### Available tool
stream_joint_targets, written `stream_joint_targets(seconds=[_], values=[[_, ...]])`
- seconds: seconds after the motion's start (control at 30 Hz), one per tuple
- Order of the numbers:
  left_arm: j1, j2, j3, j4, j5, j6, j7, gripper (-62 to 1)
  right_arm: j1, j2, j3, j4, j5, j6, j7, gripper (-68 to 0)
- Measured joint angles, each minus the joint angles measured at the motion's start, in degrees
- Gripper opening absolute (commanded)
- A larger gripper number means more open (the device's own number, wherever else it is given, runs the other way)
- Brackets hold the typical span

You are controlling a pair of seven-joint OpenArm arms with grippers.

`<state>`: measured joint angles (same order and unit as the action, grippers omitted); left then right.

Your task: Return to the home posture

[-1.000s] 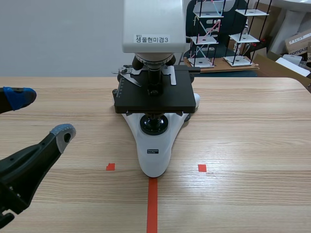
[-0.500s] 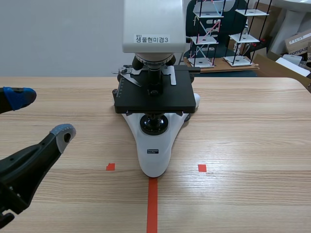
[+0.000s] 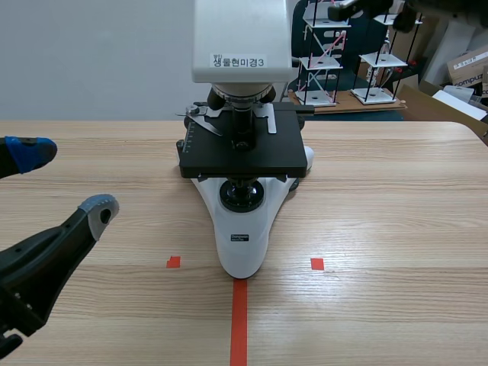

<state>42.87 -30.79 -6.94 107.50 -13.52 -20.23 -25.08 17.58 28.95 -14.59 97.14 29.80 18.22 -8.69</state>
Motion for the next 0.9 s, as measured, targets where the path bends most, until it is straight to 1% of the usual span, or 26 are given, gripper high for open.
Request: stream_joint_targets(seconds=[0.1,0.23,0.3,0.37,0.47,0.5,0.57,0.6,0.63,0.7,0.73,0.77,0.9], values=[[0.00,0.00,0.00,0.00,-0.02,0.00,0.00,-10.3,-5.75,1.84,3.28,2.69,-2.56,0.00,6.05,-54.9],[0.00,0.00,0.00,0.00,-0.02,0.00,0.00,-10.3,-15.61,4.63,7.82,6.71,-7.43,0.07,15.61,-37.7],[0.00,0.00,0.00,0.00,-0.02,0.00,-0.02,-10.3,-20.87,5.55,9.84,7.45,-8.00,0.17,18.56,-28.4],[0.00,0.00,0.00,0.00,0.00,0.00,0.00,-10.3,-26.23,6.05,11.89,7.63,-8.04,0.17,19.87,-19.4],[0.00,0.00,0.00,0.00,-0.02,0.00,-0.02,-10.3,-33.42,6.14,14.73,7.61,-7.69,0.33,22.53,-11.2],[0.00,0.00,0.00,0.00,0.00,0.00,0.00,-10.3,-35.56,6.14,15.65,7.61,-7.23,1.46,22.93,-9.0],[0.00,0.00,0.00,0.00,-0.02,0.00,0.00,-10.3,-39.23,6.14,17.35,7.61,-7.28,5.57,22.75,-7.7],[0.00,0.00,0.00,0.00,0.00,0.00,0.00,-10.3,-40.87,6.14,17.90,7.61,-7.06,7.02,22.75,-7.7],[0.00,0.00,0.00,0.00,-0.02,0.00,-0.02,-10.3,-42.60,6.14,18.29,7.61,-6.49,7.82,22.75,-7.6],[0.00,0.00,0.00,0.00,0.00,0.00,0.00,-10.3,-45.94,6.14,18.80,7.61,-5.53,7.87,22.82,-6.6],[0.00,0.00,0.00,0.00,0.00,0.00,0.00,-10.3,-47.58,6.12,19.15,7.61,-5.55,8.52,22.95,-6.6],[0.00,0.00,0.00,0.00,0.00,0.00,0.00,-10.3,-49.31,6.14,19.50,7.61,-5.57,9.31,23.82,-6.6],[0.00,0.00,0.00,0.00,0.00,0.00,0.00,-10.3,-56.00,6.12,20.33,8.37,-5.62,9.99,29.64,-6.6]])
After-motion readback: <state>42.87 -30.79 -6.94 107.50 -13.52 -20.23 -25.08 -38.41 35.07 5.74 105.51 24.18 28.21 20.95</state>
